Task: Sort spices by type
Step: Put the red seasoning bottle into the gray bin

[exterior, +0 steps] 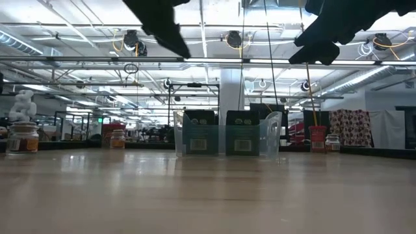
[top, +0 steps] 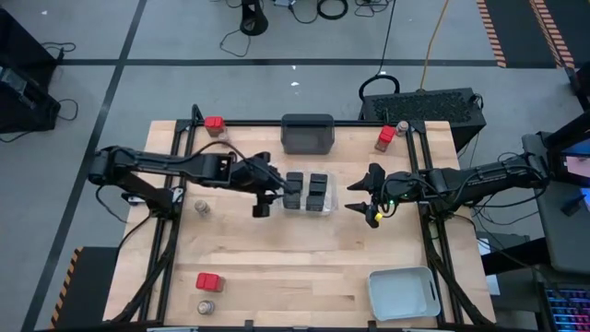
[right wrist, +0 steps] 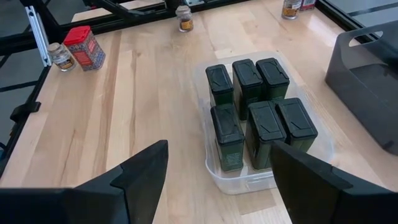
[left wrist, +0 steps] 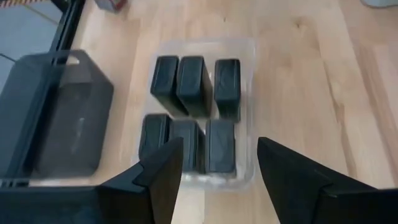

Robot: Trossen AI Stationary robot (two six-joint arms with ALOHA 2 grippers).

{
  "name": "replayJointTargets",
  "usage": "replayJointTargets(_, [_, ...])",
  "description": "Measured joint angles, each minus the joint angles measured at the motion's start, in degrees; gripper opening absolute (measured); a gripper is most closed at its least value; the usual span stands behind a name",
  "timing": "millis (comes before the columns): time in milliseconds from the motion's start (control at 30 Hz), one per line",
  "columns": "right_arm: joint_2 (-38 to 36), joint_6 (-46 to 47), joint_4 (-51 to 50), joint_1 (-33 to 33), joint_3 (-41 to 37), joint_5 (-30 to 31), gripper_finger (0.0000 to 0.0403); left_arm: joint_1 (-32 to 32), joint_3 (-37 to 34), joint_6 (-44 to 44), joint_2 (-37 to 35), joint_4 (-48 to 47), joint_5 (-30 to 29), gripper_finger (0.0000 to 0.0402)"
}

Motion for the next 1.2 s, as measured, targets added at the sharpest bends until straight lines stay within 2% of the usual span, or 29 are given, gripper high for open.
replayJointTargets(200, [0.1, 0.36, -0.04, 0.0, 0.0, -0.31, 0.0263, -2.41, -6.76, -5.33, -3.28, 0.77, -4.31, 0.0212])
replayJointTargets(300, [0.57, -0.19, -0.07, 0.0, 0.0, -0.31, 0.0263, -3.87, -11.19, -7.58, -5.23, 4.02, -7.12, 0.0212])
replayJointTargets(567, [1.85, -2.51, 1.65, 0.02, 0.04, -0.22, 0.0263, -5.81, -25.92, -8.4, -13.28, 23.3, -9.87, 0.0212])
replayJointTargets(800, [1.85, -1.24, 3.72, -1.49, 0.04, -0.18, 0.0263, -3.11, -38.37, -4.77, -20.02, 43.82, -11.56, 0.0212])
replayJointTargets(933, [1.84, -1.11, 3.45, -4.61, 0.04, -0.16, 0.0263, 0.04, -42.12, -2.34, -21.96, 51.95, -10.02, 0.0212])
replayJointTargets(1200, [1.83, -4.75, 3.17, -14.26, 0.04, -0.22, 0.0263, 9.72, -42.81, 0.34, -22.62, 59.65, 1.44, 0.0212])
